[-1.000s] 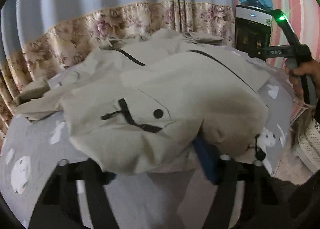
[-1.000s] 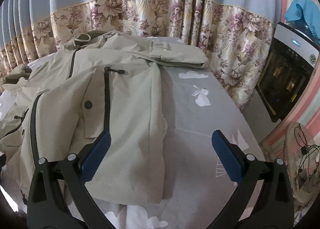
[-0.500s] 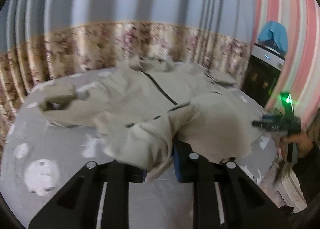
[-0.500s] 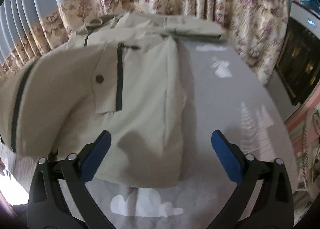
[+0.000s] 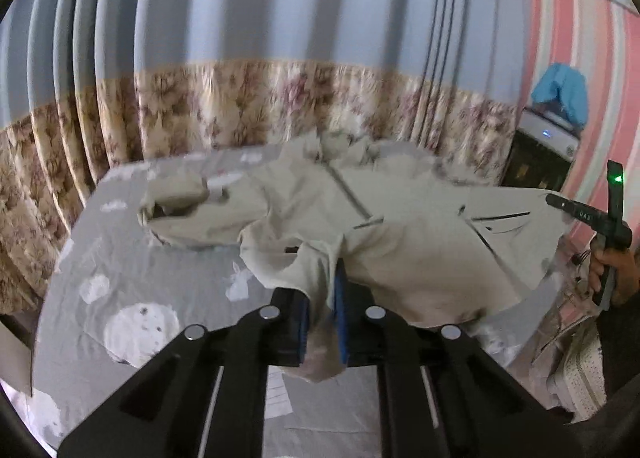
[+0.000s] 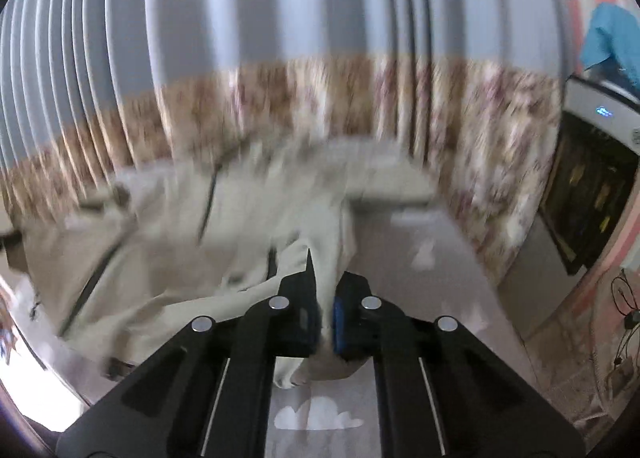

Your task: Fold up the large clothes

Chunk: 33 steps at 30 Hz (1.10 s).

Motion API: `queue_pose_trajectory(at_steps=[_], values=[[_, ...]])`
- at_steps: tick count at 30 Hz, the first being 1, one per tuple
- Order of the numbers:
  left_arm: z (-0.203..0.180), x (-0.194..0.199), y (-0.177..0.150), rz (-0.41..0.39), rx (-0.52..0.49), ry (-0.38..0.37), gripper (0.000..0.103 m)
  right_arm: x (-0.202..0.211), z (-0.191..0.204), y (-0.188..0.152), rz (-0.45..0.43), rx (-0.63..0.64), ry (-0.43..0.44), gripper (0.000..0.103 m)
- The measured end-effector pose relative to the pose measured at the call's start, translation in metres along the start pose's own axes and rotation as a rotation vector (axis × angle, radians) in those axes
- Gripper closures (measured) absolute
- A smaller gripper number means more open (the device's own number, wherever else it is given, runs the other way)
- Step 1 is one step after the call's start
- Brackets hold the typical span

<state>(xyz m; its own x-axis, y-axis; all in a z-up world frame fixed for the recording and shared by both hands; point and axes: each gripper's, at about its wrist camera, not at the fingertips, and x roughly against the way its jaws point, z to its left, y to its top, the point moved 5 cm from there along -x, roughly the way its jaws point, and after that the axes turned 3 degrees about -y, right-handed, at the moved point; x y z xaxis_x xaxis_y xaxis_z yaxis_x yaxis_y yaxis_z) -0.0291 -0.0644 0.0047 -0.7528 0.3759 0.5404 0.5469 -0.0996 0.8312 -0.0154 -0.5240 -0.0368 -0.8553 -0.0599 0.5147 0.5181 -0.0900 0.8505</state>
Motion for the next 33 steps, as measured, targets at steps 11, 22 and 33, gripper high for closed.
queue_pose_trajectory(at_steps=[11, 22, 33], values=[[0.038, 0.053, -0.058, 0.17, 0.04, 0.118, 0.038, 0.028, -0.031, -0.011, 0.029, 0.05, -0.101, 0.025], [0.078, -0.029, -0.013, 0.108, 0.078, 0.238, 0.02, -0.026, 0.022, 0.02, 0.028, 0.09, -0.002, 0.012], [0.119, -0.186, 0.065, 0.124, 0.057, 0.29, 0.016, -0.192, 0.037, 0.053, 0.175, 0.16, -0.103, 0.012]])
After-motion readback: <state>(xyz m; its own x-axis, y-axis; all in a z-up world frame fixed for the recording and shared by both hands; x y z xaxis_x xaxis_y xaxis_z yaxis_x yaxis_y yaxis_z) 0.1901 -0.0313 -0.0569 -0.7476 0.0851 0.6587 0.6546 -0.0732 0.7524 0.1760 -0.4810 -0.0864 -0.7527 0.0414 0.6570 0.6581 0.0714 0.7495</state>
